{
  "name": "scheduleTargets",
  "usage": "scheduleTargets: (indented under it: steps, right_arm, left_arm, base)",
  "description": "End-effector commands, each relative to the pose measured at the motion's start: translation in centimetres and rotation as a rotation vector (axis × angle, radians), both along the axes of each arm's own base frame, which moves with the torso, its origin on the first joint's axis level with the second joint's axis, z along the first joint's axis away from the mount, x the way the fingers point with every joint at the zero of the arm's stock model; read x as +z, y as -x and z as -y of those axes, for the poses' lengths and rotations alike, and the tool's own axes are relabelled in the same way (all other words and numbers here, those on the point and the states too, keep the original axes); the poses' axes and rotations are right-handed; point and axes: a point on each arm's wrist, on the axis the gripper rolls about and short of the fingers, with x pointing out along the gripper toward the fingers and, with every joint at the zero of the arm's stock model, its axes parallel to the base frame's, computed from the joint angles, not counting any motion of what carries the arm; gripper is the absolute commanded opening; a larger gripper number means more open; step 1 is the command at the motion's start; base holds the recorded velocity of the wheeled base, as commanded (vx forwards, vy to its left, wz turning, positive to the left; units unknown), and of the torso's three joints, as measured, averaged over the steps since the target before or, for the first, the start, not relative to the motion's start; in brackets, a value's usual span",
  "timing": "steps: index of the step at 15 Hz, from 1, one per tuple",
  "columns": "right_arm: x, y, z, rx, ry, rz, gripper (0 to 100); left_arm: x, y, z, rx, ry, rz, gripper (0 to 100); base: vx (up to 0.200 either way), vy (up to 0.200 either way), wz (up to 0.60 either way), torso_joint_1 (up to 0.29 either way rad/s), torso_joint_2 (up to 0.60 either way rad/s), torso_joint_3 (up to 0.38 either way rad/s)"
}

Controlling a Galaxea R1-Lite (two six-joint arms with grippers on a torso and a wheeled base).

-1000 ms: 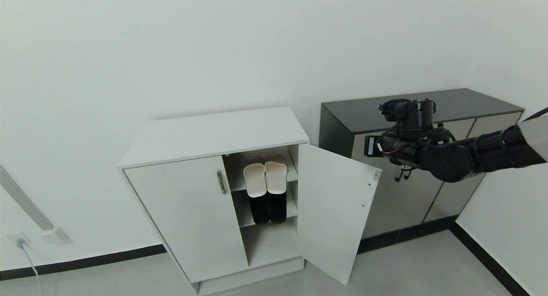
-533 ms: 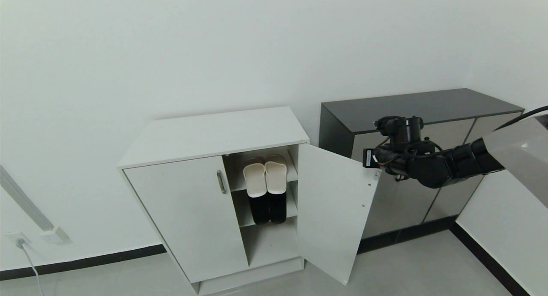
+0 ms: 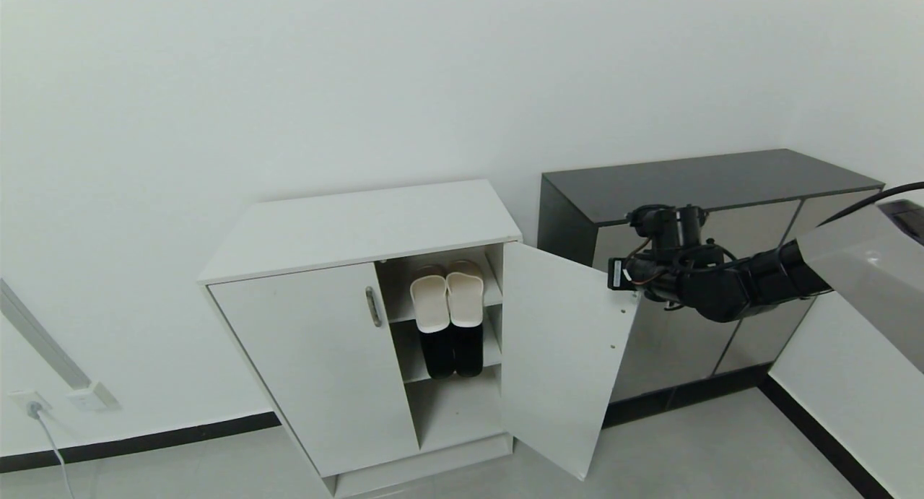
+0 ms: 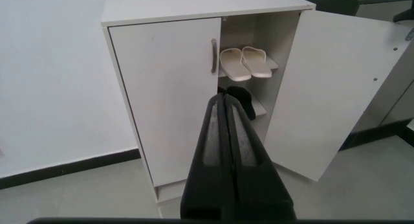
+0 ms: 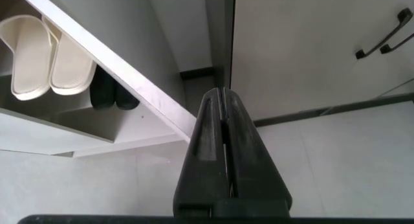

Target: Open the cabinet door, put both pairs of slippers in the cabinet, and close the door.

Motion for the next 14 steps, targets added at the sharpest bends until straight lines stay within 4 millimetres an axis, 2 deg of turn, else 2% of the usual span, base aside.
scheduleTargets:
  steps: [1,4,9,12,14]
  right_arm:
    - [0.1,0.1,-0.1,0.003,0.000,0.000,0]
    - [0.1,0.8,-1.1,0.024,0.002,-0.006,0]
    - [1.0,4.2,-4.5,0.124,0.007,-0.015,0]
    - [0.7,7.5,-8.0,0.223,-0.025,-0.058,0]
    - [1.3,8.8,-9.6,0.268,-0.039,-0.045,0]
  left_arm:
    - [0.0,0.0,0.0,0.000,0.000,-0.001,0]
    - [0.0,0.0,0.0,0.000,0.000,-0.001,0]
    - [0.0,0.0,0.0,0.000,0.000,-0.001,0]
    - [0.0,0.0,0.0,0.000,0.000,-0.001,0]
    - [0.0,0.0,0.0,0.000,0.000,-0.001,0]
  base:
    - [0.000,0.000,0.00,0.000,0.00,0.000]
    - [0.000,0.000,0.00,0.000,0.00,0.000]
    - [0.000,0.000,0.00,0.000,0.00,0.000]
    - [0.000,0.000,0.00,0.000,0.00,0.000]
    - [0.000,0.000,0.00,0.000,0.00,0.000]
